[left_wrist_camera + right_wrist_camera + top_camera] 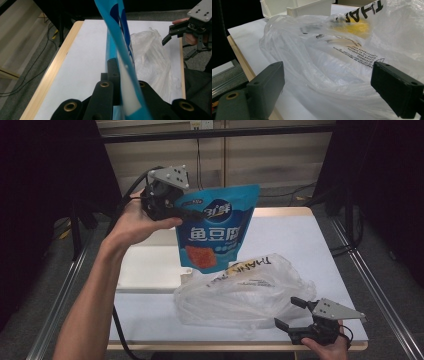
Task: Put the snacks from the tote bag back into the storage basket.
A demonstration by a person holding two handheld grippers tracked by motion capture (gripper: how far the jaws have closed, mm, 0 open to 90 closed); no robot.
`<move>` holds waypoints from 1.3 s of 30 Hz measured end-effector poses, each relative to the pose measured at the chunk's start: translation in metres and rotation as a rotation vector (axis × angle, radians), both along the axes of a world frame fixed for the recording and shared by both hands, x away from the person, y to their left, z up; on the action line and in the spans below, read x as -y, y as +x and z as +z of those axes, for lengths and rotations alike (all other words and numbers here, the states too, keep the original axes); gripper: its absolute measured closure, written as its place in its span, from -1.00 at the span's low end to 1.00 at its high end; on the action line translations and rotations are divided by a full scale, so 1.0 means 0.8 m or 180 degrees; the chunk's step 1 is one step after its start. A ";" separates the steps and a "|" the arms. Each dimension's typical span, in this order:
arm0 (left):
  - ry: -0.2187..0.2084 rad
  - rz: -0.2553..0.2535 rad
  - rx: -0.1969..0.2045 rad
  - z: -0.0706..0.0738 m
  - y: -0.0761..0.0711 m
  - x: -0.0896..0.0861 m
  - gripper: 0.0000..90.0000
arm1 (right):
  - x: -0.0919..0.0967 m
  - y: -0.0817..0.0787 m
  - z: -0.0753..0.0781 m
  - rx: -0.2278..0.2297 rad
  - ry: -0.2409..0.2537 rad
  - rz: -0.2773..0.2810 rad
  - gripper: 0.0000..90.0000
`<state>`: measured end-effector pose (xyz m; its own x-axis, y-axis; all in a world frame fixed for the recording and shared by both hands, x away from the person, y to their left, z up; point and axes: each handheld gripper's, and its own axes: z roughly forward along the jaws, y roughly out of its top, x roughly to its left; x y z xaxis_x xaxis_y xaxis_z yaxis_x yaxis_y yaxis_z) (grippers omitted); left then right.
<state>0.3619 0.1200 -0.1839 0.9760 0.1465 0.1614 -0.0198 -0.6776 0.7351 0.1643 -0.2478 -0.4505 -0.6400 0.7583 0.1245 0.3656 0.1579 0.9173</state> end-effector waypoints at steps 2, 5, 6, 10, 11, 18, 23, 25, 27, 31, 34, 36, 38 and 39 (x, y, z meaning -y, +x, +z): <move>-0.0053 0.0032 -0.0033 0.000 0.002 -0.006 1.00 | 0.000 0.000 0.000 0.0004 0.0000 0.0001 -0.74; -0.0077 0.0069 -0.0040 0.003 0.004 -0.018 1.00 | 0.000 0.000 0.000 0.0000 0.0002 -0.0009 -0.74; -0.0112 0.0111 -0.0041 0.004 0.006 -0.024 1.00 | 0.000 0.000 0.000 0.0007 0.0001 -0.0007 -0.74; -0.0140 0.0145 -0.0072 0.006 0.007 -0.032 1.00 | -0.001 0.000 0.000 0.0003 -0.0010 -0.0005 -0.74; -0.0153 0.0181 -0.0075 0.006 0.009 -0.037 1.00 | -0.001 0.000 0.000 0.0005 -0.0012 -0.0001 -0.74; -0.0138 0.0224 -0.0046 0.009 0.012 -0.047 1.00 | -0.001 0.000 0.000 -0.0011 -0.0009 -0.0004 -0.74; -0.0185 0.0292 -0.0049 0.012 0.015 -0.055 1.00 | -0.001 0.000 0.000 -0.0009 -0.0013 -0.0001 -0.74; -0.0181 0.0306 -0.0039 0.013 0.015 -0.059 1.00 | -0.001 0.000 0.000 -0.0014 -0.0002 0.0001 -0.74; -0.0196 0.0361 -0.0049 0.015 0.019 -0.068 1.00 | -0.001 0.001 -0.001 -0.0017 0.0003 0.0009 -0.74; -0.0226 0.0403 -0.0054 0.017 0.021 -0.075 1.00 | -0.002 0.000 0.000 -0.0010 -0.0010 0.0007 -0.74; -0.0245 0.0450 -0.0029 0.022 0.024 -0.083 1.00 | -0.001 0.001 -0.001 -0.0016 0.0008 0.0013 -0.74; -0.0245 0.0474 -0.0024 0.025 0.026 -0.087 1.00 | -0.001 0.001 -0.001 -0.0019 0.0014 0.0014 -0.74; -0.0239 0.0504 -0.0023 0.029 0.030 -0.092 1.00 | -0.001 0.001 -0.001 -0.0020 0.0014 0.0011 -0.74; -0.0246 0.0522 -0.0033 0.031 0.031 -0.093 1.00 | -0.001 0.001 -0.001 -0.0021 0.0008 0.0012 -0.74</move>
